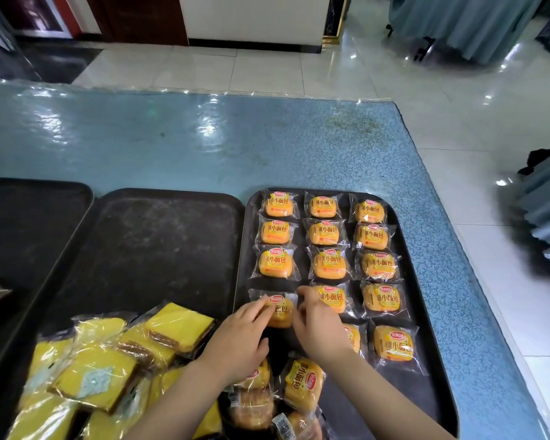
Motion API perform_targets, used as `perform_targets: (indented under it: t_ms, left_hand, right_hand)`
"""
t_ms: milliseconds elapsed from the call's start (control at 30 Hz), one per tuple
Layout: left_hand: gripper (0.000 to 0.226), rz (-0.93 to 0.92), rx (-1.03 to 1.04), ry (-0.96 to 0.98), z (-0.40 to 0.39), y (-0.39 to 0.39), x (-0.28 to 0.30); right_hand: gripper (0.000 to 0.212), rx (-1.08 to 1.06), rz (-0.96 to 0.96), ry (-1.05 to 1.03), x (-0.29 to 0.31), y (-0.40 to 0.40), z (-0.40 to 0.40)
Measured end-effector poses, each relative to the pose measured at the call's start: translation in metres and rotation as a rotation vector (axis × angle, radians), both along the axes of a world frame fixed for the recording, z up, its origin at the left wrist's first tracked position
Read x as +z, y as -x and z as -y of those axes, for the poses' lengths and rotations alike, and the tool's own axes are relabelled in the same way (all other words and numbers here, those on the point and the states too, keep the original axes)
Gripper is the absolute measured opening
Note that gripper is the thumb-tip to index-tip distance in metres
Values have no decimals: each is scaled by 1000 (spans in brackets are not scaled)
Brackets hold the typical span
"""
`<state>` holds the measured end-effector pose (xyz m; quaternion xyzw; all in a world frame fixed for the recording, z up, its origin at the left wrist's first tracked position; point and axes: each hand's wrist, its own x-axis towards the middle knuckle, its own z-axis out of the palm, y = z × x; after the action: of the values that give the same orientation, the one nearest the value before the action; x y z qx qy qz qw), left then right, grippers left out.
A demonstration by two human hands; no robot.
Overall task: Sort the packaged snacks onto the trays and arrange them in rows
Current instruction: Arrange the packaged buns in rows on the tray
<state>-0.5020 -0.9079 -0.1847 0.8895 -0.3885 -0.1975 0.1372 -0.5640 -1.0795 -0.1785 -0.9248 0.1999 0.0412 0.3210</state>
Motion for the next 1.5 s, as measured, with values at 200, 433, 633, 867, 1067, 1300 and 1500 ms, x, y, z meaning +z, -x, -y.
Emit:
perform_targets:
  t_ms: [200, 433, 633, 867, 1067, 1300, 1500]
  left_hand:
    - [64, 16, -3, 0, 5, -8, -7]
    - [60, 109, 67, 78, 13, -19, -11]
    - [25, 159, 130, 132, 19, -24, -12]
    - [27, 200, 115, 122, 14, -24, -4]
    - [22, -40, 209, 189, -14, -5, 6]
    - [35, -261, 75, 33, -30, 16, 9]
    - [34, -257, 96, 2, -32, 22, 18]
  right_hand:
    - [50, 415, -53, 213, -7, 8, 2]
    - [65, 398, -51, 292, -18, -5, 2]
    - [62, 352, -36, 298, -23, -18, -3]
    - [50, 327, 50, 308, -12, -4, -2]
    - [29, 255, 6, -35, -1, 43, 6]
    - [62, 454, -146, -134, 15, 79, 12]
    - [81, 544, -181, 26, 18, 87, -2]
